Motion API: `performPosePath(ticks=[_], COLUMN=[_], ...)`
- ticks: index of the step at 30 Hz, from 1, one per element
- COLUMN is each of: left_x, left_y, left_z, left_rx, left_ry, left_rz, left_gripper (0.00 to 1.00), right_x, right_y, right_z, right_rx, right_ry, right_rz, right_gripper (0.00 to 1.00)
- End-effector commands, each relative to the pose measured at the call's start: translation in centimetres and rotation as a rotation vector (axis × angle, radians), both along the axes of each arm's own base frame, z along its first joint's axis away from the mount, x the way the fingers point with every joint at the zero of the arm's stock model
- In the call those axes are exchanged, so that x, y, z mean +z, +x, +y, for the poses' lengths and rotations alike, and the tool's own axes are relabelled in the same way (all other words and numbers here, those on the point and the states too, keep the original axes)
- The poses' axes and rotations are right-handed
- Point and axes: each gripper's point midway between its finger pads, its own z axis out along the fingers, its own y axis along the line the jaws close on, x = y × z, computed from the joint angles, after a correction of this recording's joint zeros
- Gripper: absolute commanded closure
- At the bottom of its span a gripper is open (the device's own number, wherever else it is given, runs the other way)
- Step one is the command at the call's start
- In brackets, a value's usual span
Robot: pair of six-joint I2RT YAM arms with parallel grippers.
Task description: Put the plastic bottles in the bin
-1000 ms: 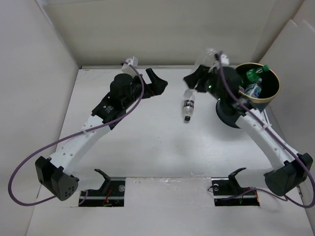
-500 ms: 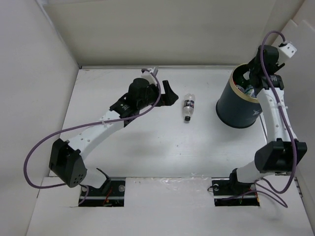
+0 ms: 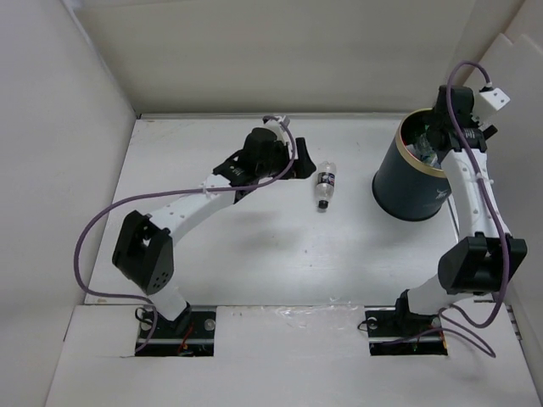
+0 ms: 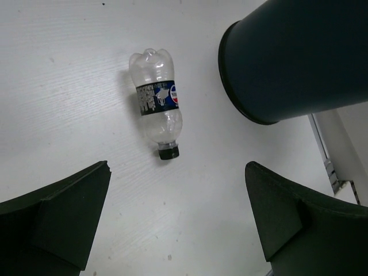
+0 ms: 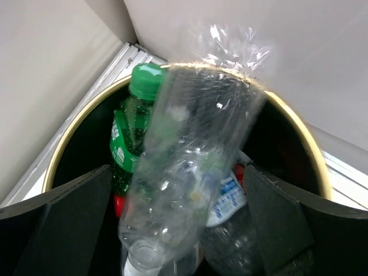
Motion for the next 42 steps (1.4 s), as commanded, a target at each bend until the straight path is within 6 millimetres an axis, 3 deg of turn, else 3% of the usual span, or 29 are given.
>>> performPosePath(ticks=[1, 3, 6, 7, 9, 10, 11, 13, 14, 17, 19, 29, 31, 32, 33, 34, 35, 39, 41, 42], left_x=[0.0, -2.2, -2.8, -3.7, -4.8, -6.9, -6.3, -7.3, -8.3, -10.9, -11.4, -16.2, -17.0, -17.7, -17.7, -17.7, -17.7, -17.0, -15.9, -14.3], left_y=[1.5, 2.3, 3.8, 4.3, 4.9, 5.4, 6.0, 6.8, 7.5, 8.1, 8.5, 12.3, 12.4, 12.5, 12.5, 12.6, 12.6, 12.1, 12.0, 11.3], left_z=[-1.2, -2.3, -3.5, -4.5, -5.5, -6.0, -6.9, -7.5, -8.1, -9.3, -9.7, -9.9, -10.0, -9.8, -9.8, -9.7, -9.7, -8.9, -8.1, -7.4], left_rx=[0.009, 0.004, 0.004, -0.006, -0.009, -0.010, -0.009, 0.005, 0.004, -0.006, -0.005, 0.121, 0.120, 0.127, 0.127, 0.141, 0.141, 0.156, 0.180, 0.175], left_ry=[0.046, 0.086, 0.097, 0.112, 0.134, 0.159, 0.153, 0.160, 0.168, 0.185, 0.183, 0.259, 0.274, 0.285, 0.285, 0.284, 0.284, 0.305, 0.314, 0.308], left_rz=[-0.029, -0.003, 0.010, 0.027, 0.045, 0.075, 0.058, 0.072, 0.081, 0.098, 0.096, 0.093, 0.107, 0.112, 0.112, 0.113, 0.113, 0.118, 0.105, 0.088], left_gripper=[0.00, 0.00, 0.00, 0.00, 0.00, 0.00, 0.00, 0.00, 0.00, 0.00, 0.00, 0.00, 0.09, 0.22, 0.22, 0.46, 0.60, 1.00, 1.00, 1.00], right_x=[7.0, 8.1, 7.7, 8.7, 8.7, 8.4, 8.4, 7.6, 8.6, 9.4, 10.0, 10.2, 9.2, 8.9, 8.9, 8.7, 8.7, 7.1, 6.5, 6.1], right_y=[-3.4, -5.5, -6.5, -7.9, -8.6, -9.6, -9.9, -10.3, -11.2, -12.0, -12.1, -13.1, -13.3, -13.7, -13.7, -14.0, -14.3, -14.7, -14.9, -14.9], right_z=[-0.5, 0.1, 2.7, 3.4, 5.1, 5.8, 6.2, 8.2, 8.6, 11.0, 13.0, 16.6, 17.1, 17.6, 17.6, 17.8, 17.8, 19.3, 20.5, 21.2], right_rx=[-0.065, -0.063, 0.035, 0.062, 0.144, 0.173, 0.201, 0.301, 0.327, 0.474, 0.589, 0.772, 0.794, 0.817, 0.817, 0.826, 0.827, 0.915, 0.985, 1.021], right_ry=[-0.025, -0.011, 0.028, 0.035, 0.054, 0.063, 0.074, 0.101, 0.106, 0.133, 0.166, 0.200, 0.200, 0.199, 0.199, 0.201, 0.199, 0.197, 0.200, 0.199], right_rz=[-0.168, -0.202, -0.239, -0.286, -0.311, -0.328, -0.343, -0.343, -0.386, -0.439, -0.458, -0.451, -0.423, -0.411, -0.411, -0.412, -0.416, -0.383, -0.382, -0.373], right_gripper=[0.00, 0.00, 0.00, 0.00, 0.00, 0.00, 0.00, 0.00, 0.00, 0.00, 0.00, 0.00, 0.00, 0.00, 0.00, 0.00, 0.00, 0.00, 0.00, 0.00])
